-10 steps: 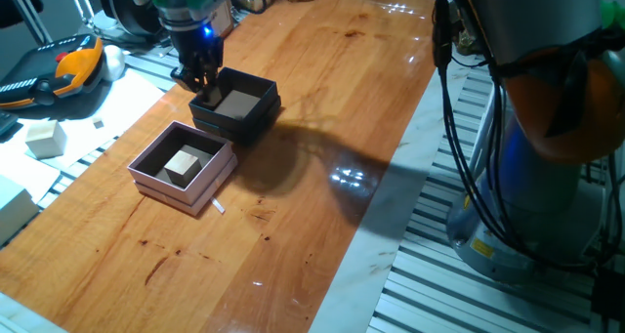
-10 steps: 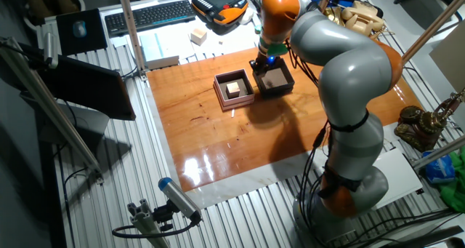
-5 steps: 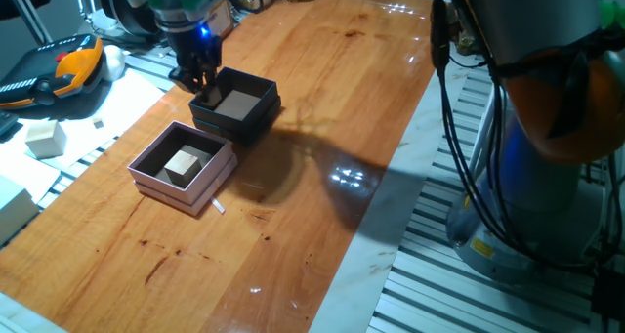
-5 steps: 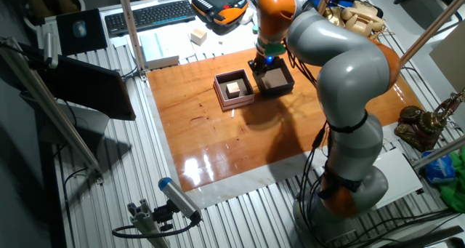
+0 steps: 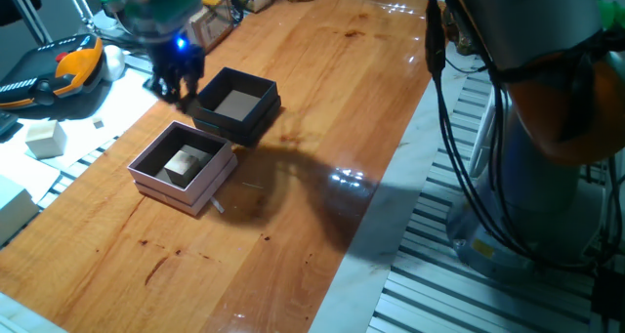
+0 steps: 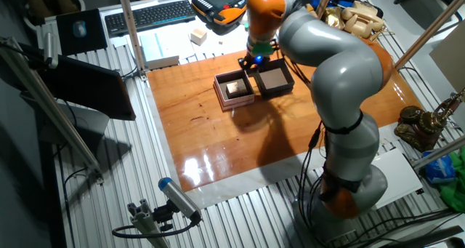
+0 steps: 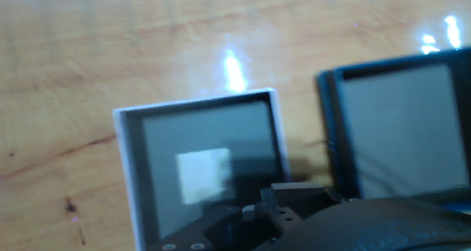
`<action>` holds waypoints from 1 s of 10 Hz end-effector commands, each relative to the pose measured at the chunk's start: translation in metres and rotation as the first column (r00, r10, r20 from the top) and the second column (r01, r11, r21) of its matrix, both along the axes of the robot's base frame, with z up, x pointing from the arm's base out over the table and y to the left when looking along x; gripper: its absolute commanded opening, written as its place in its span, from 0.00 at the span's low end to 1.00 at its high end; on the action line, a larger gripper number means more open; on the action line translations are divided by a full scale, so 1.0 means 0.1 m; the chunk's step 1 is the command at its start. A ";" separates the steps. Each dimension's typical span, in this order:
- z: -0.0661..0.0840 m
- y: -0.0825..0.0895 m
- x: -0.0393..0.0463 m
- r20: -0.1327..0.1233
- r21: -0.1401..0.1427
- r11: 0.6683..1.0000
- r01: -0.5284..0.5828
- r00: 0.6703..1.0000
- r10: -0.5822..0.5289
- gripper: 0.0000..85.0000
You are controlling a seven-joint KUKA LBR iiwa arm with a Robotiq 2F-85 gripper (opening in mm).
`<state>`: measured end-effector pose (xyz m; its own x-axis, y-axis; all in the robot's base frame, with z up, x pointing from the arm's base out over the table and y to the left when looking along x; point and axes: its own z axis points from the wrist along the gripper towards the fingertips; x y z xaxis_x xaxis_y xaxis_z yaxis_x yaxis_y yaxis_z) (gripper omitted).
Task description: Move an object from one box to another
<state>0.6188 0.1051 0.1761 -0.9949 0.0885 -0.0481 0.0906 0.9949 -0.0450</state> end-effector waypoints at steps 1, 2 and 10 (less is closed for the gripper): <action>-0.07 0.20 0.017 0.004 -0.005 1.000 -0.009 1.000 0.009 0.00; -0.14 0.30 0.027 0.004 0.000 1.000 -0.009 1.000 0.009 0.00; -0.55 0.48 0.054 0.014 0.012 0.998 -0.055 0.998 0.055 0.00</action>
